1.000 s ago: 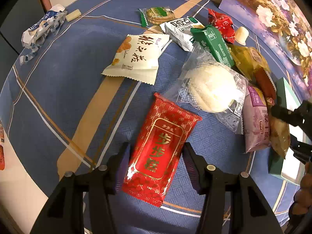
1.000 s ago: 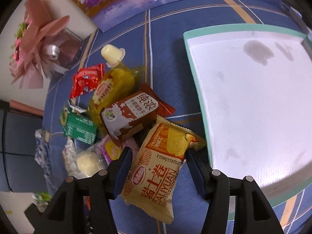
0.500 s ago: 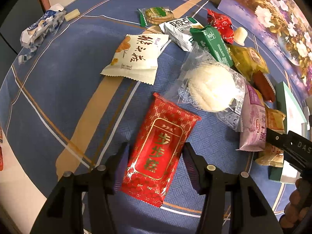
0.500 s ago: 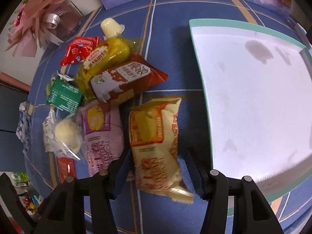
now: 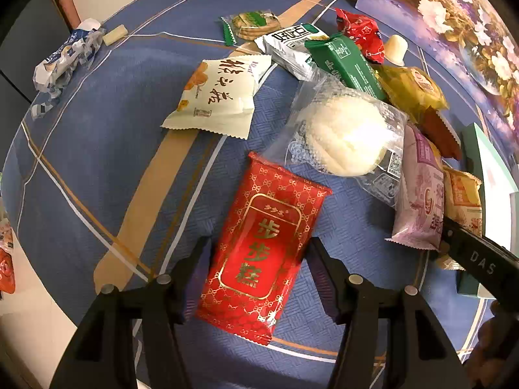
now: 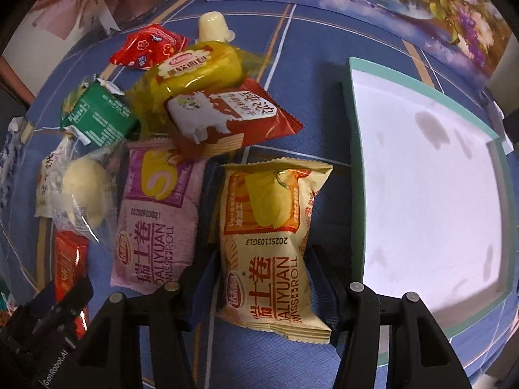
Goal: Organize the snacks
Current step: 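Lift and carry both packets over the white tray with both tools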
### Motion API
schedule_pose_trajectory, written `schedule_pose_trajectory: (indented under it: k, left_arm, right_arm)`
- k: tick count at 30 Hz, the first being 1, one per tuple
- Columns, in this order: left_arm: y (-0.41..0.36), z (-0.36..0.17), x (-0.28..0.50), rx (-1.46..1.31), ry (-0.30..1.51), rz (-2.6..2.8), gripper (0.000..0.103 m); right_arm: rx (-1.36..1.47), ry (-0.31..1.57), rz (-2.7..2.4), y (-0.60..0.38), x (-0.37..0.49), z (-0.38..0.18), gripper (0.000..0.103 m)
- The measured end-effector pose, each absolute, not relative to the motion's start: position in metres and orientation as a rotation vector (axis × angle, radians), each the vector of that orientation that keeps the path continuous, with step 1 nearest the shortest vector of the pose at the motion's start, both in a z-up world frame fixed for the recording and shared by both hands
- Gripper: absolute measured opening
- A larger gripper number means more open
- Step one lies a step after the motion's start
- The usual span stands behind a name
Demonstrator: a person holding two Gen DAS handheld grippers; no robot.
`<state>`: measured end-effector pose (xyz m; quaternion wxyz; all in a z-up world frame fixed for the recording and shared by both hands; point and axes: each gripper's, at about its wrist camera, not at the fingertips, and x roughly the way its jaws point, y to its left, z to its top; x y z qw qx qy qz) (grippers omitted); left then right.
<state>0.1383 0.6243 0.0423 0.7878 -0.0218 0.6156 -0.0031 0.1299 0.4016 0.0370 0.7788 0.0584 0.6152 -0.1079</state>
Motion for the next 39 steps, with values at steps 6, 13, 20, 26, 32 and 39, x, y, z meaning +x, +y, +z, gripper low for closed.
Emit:
schedule_pose_trajectory:
  k: [6, 13, 20, 26, 32, 39]
  left_arm:
    - [0.622, 0.044, 0.137, -0.075, 1.318, 0.001, 0.055]
    - [0.611, 0.05, 0.131, -0.163, 1.335, 0.005, 0.052]
    - [0.601, 0.078, 0.122, -0.233, 1.3, -0.007, 0.052]
    - [0.572, 0.13, 0.118, -0.265, 1.197, -0.076, 0.052]
    - [0.535, 0.178, 0.126, -0.236, 1.108, -0.181, 0.052]
    - [0.459, 0.187, 0.138, -0.191, 1.106, -0.303, 0.052]
  right_arm:
    - [0.149, 1.321, -0.243, 0.381, 0.118, 0.045, 0.046]
    - [0.227, 1.313, -0.217, 0.363, 0.103, 0.058, 0.043]
    - [0.29, 1.267, -0.182, 0.353, 0.083, 0.086, 0.043]
    - [0.337, 1.166, -0.148, 0.34, 0.066, 0.125, 0.043]
    - [0.39, 1.08, -0.178, 0.317, 0.061, 0.155, 0.043]
    - [0.45, 1.06, -0.286, 0.274, 0.065, 0.148, 0.043]
